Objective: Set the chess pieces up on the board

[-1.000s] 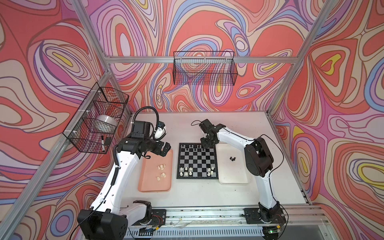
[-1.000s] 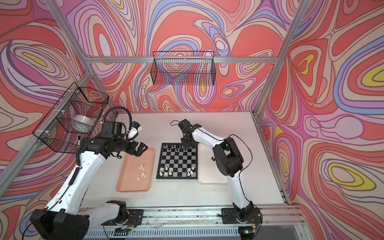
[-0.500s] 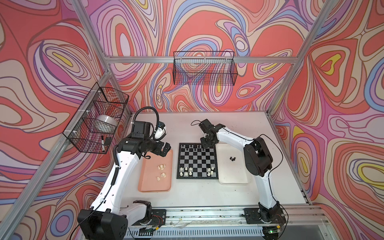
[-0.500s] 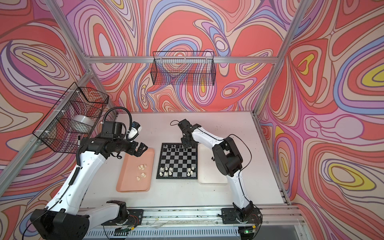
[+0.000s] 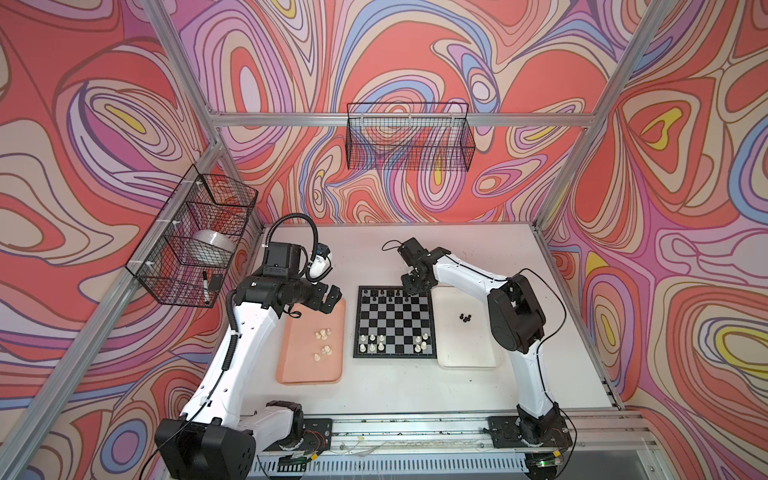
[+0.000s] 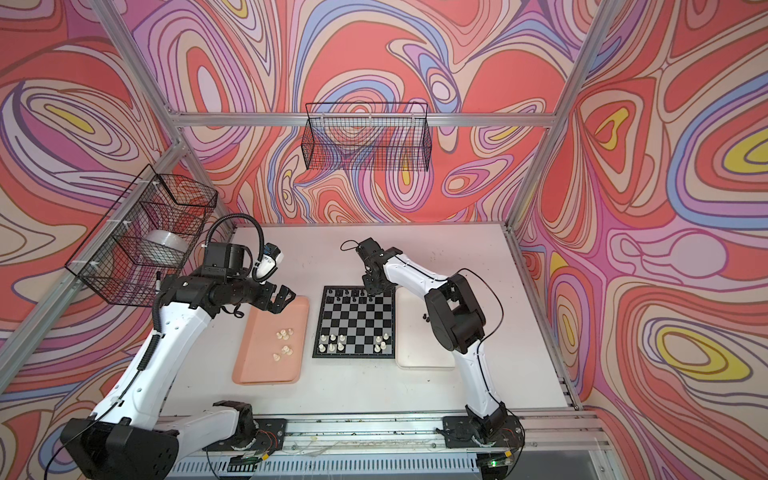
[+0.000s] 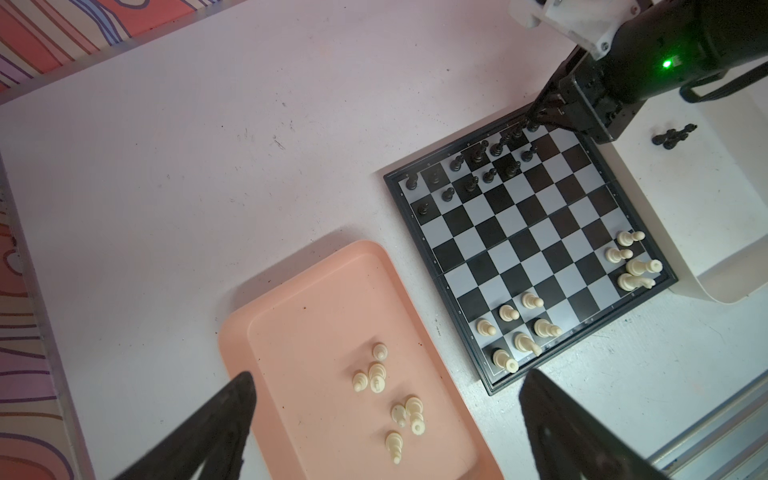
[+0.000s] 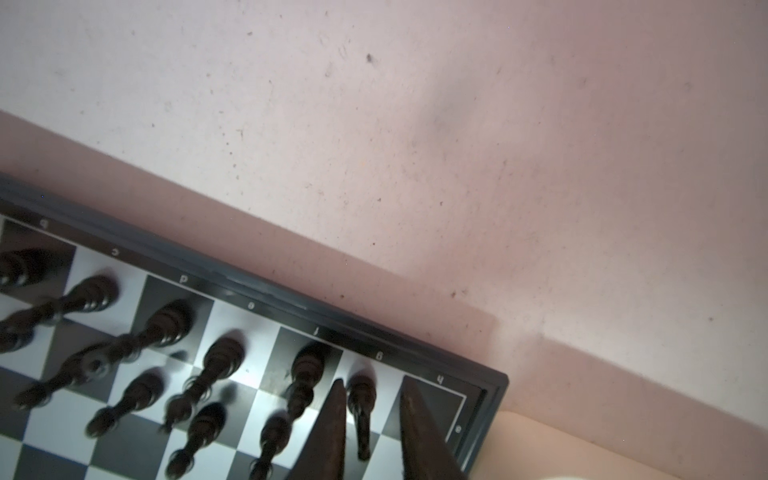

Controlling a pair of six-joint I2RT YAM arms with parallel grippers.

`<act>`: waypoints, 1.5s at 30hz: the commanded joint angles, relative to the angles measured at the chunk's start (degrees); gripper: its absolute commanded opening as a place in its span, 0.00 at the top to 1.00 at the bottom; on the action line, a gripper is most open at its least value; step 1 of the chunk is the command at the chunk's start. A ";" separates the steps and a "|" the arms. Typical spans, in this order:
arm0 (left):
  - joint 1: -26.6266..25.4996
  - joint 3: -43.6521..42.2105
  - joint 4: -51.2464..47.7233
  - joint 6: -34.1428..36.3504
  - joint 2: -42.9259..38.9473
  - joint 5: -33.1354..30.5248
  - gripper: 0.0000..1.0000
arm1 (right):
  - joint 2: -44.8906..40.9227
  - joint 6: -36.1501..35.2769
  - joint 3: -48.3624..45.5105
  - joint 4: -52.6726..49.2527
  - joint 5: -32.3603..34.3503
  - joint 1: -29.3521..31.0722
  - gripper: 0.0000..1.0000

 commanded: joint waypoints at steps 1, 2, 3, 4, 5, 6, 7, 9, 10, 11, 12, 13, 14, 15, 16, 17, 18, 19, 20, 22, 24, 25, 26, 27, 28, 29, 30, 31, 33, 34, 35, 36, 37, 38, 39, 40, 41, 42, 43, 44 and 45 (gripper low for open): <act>-0.27 -0.11 -0.42 0.72 -0.36 -0.02 0.00 | -2.13 -0.24 1.26 -0.95 0.73 0.32 0.76; -0.27 -0.07 -0.47 0.67 -0.43 -0.10 0.00 | -2.36 -0.24 1.17 -0.94 0.65 0.29 0.76; -0.27 -0.12 -0.47 0.67 -0.51 -0.11 0.00 | -2.69 -0.31 1.10 -0.93 0.55 0.27 0.75; -0.27 -0.09 -0.52 0.61 -0.51 -0.04 0.00 | -2.87 -0.27 1.07 -1.09 0.55 0.25 0.75; -0.26 -0.08 -0.60 0.54 -0.50 0.13 0.00 | -3.16 -0.24 1.11 -1.28 0.52 0.30 0.75; -0.27 -0.01 -0.68 0.49 -0.57 0.27 0.00 | -3.49 -0.19 0.91 -1.35 0.55 0.28 0.75; -0.27 0.01 -0.73 0.37 -0.61 0.40 0.00 | -3.97 -0.24 0.76 -1.45 0.63 0.24 0.75; -0.27 0.12 -0.73 0.27 -0.62 0.36 0.00 | -4.73 -0.20 0.42 -1.23 0.72 0.25 0.74; -0.27 0.22 -0.81 0.24 -0.79 0.40 0.00 | -5.23 -0.15 0.35 -1.18 0.58 0.24 0.74; -0.27 0.21 -0.84 0.24 -0.72 0.42 0.00 | -5.71 -0.06 0.41 -1.11 0.31 0.25 0.74; -0.27 0.30 -0.94 0.26 -0.79 0.35 0.00 | -6.07 0.02 0.37 -1.10 0.05 0.24 0.74; -0.27 0.37 -1.03 0.25 -0.80 0.34 0.00 | -6.54 0.10 0.50 -1.23 -0.28 0.24 0.74; -0.27 0.40 -1.08 0.30 -0.88 0.21 0.00 | -7.03 0.24 0.69 -1.44 -0.66 0.26 0.74; -0.27 0.43 -1.22 0.30 -0.89 0.15 0.00 | -7.60 0.34 0.93 -1.79 -0.90 0.30 0.74; -0.27 0.49 -1.31 0.42 -0.98 0.09 0.00 | -8.25 0.38 1.08 -2.05 -1.04 0.25 0.74; -0.22 0.62 -1.48 0.46 -1.10 0.02 0.00 | -9.22 0.63 1.12 -2.36 -1.08 0.29 0.74; -0.27 0.79 -1.65 0.63 -1.18 -0.02 0.00 | -10.45 1.01 0.66 -2.58 -1.05 0.24 0.73; -0.25 0.98 -1.98 0.82 -1.20 -0.06 0.00 | -11.98 1.57 -0.16 -2.31 -0.99 0.15 0.73; -0.27 1.32 -2.30 1.13 -1.19 0.20 0.00 | -14.12 1.96 -1.65 -1.83 -0.56 0.15 0.73; -0.27 1.39 -2.36 1.66 -1.39 0.40 0.00 | -18.21 3.07 -4.62 -1.62 0.85 0.15 0.72; -0.27 1.69 -2.60 1.99 -1.24 0.76 0.00 | -22.34 3.92 -8.26 -2.12 2.62 0.08 0.72; -0.27 1.82 -2.63 2.04 -1.00 1.02 0.00 | -25.33 4.23 -10.05 -2.44 3.51 0.08 0.72; -0.27 1.95 -2.63 2.01 -0.72 1.29 0.00 | -27.62 4.75 -12.31 -2.82 4.34 -0.22 0.72; -0.27 2.13 -2.62 1.96 -0.43 1.62 0.00 | -29.82 5.37 -14.63 -3.19 5.22 -0.63 0.72; -0.27 2.21 -2.57 1.86 -0.15 1.97 0.00 | -31.71 5.86 -16.85 -3.38 6.00 -1.16 0.72; -0.27 2.33 -2.45 1.59 0.08 2.24 0.00 | -33.88 6.53 -19.52 -3.54 6.76 -2.03 0.72; -0.26 2.42 -2.30 1.31 0.44 2.64 0.00 | -35.88 7.18 -22.03 -3.72 6.89 -3.31 0.72; -0.27 2.40 -2.16 1.06 0.59 3.06 0.00 | -37.53 7.62 -24.25 -3.85 6.58 -4.58 0.72; -0.27 2.27 -1.86 0.54 0.86 3.80 0.00 | -40.75 8.24 -28.76 -3.90 5.31 -8.17 0.72; -0.27 2.22 -1.76 0.38 1.00 4.01 0.00 | -41.76 8.37 -30.29 -3.89 4.47 -9.58 0.72; -0.27 2.22 -1.74 0.21 1.14 4.28 0.00 | -42.66 8.53 -31.75 -3.66 3.77 -10.93 0.72; -0.33 2.35 -1.75 0.22 1.29 4.49 0.00 | -43.12 8.63 -32.98 -3.64 3.38 -12.06 0.72; -0.33 2.39 -1.92 0.17 1.41 4.55 0.00 | -43.41 8.66 -33.71 -3.57 3.03 -12.90 0.72; -0.36 2.48 -1.94 0.22 1.42 4.56 0.00 | -43.26 8.72 -34.52 -3.44 2.35 -13.82 0.71; -0.42 2.57 -2.06 0.30 1.42 4.59 0.00 | -42.85 8.81 -35.06 -3.25 1.68 -14.51 0.71; -0.44 2.66 -2.19 0.35 1.54 4.56 0.00 | -42.35 8.97 -35.41 -3.08 1.56 -15.03 0.71; -0.44 2.66 -2.31 0.48 1.49 4.56 0.00 | -41.96 9.14 -35.80 -2.77 1.47 -15.30 0.71; -0.44 2.71 -2.43 0.53 1.45 4.55 0.00 | -41.36 9.21 -36.16 -2.09 0.90 -15.53 0.71; -0.46 2.67 -2.49 0.66 1.45 4.46 0.00 | -40.79 9.40 -36.38 -1.43 0.16 -15.73 0.71; -0.54 2.66 -2.59 0.68 1.45 4.47 0.00 | -40.09 9.55 -36.54 -0.75 -0.63 -15.84 0.70; -0.53 2.58 -2.65 0.77 1.33 4.32 0.00 | -39.46 9.82 -36.71 -0.11 -1.04 -15.95 0.70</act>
